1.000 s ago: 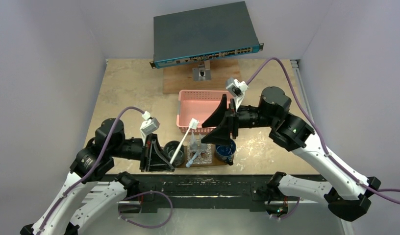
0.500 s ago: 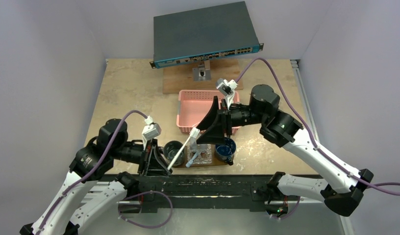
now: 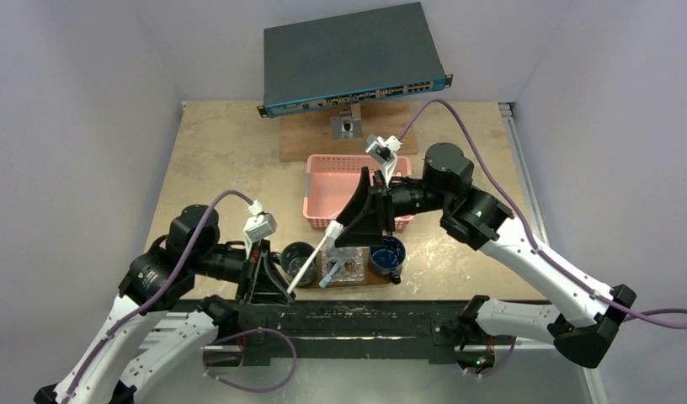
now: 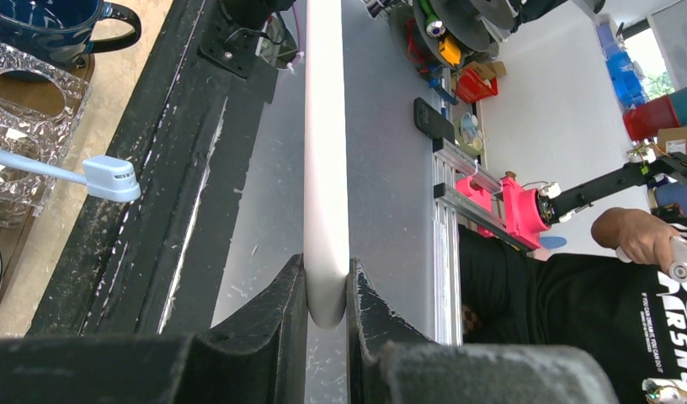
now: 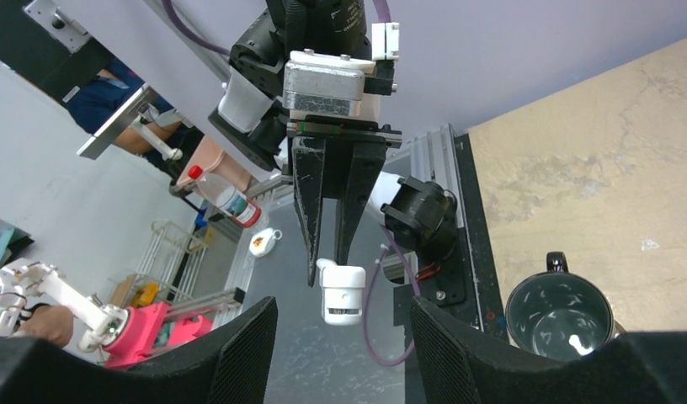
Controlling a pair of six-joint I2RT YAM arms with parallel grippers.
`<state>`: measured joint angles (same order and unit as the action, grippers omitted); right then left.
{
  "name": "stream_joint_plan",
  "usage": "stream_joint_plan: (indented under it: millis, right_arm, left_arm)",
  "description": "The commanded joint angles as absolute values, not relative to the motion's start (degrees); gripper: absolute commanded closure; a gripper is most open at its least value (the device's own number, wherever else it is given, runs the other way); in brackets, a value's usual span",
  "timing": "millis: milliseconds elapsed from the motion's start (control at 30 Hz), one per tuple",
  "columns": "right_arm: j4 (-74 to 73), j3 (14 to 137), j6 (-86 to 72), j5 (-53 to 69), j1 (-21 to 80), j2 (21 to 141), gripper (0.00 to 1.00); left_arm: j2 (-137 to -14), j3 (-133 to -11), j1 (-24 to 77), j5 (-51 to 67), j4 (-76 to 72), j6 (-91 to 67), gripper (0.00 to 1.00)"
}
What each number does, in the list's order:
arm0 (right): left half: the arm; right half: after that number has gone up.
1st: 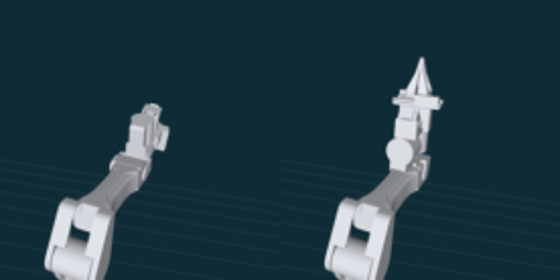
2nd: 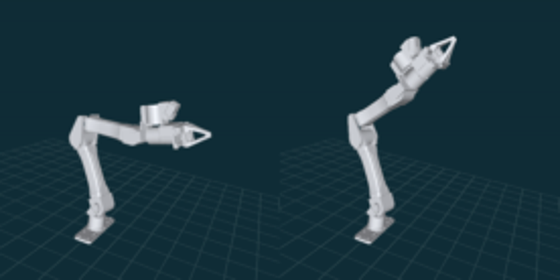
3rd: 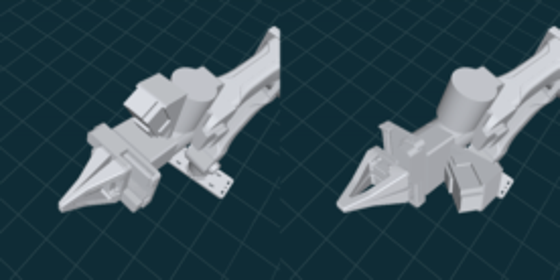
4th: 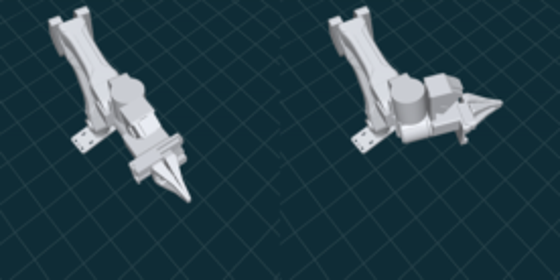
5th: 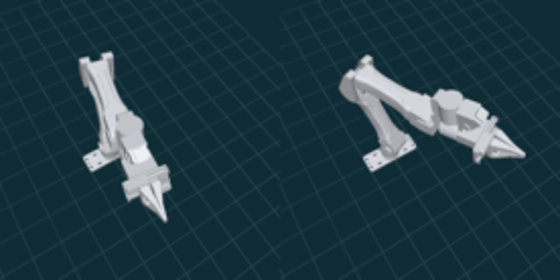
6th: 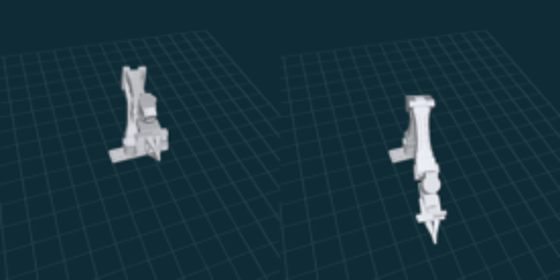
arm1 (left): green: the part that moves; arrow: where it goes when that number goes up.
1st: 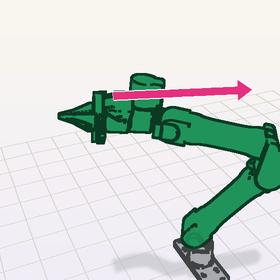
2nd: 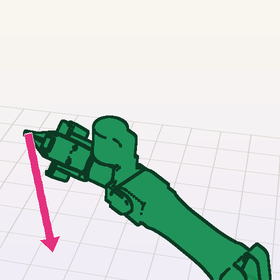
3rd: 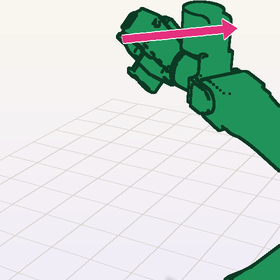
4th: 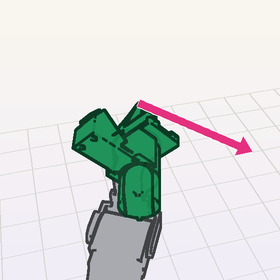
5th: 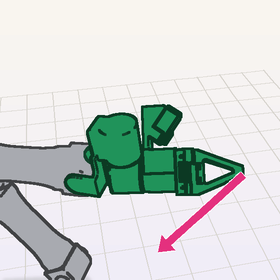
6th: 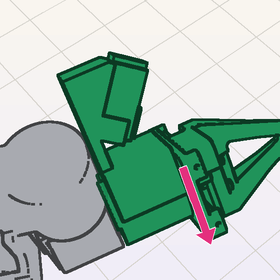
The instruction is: Prepare toiletry sets of a toothbrush and toothpaste on the tray
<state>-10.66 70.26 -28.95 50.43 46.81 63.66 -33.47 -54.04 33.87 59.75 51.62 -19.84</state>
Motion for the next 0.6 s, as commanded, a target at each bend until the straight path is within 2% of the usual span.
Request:
stream_joint_plan:
  millis: [0,267,567]
  right_arm:
    - [-7.09,72.66,-30.18,52.04,46.58,64.19,0.39]
    - [-6.75,73.86,-30.5,52.34,46.67,65.64,0.42]
    - [-7.58,73.83,-30.06,53.06,46.76,65.83,0.55]
  left_arm:
    - [-33.64,-55.1,34.4,60.64,50.86,-18.06,1.0]
    - [-34.0,-55.36,35.13,59.48,51.59,-17.52,1.0]
    - [-34.1,-56.2,35.22,58.16,52.45,-16.81,1.0]
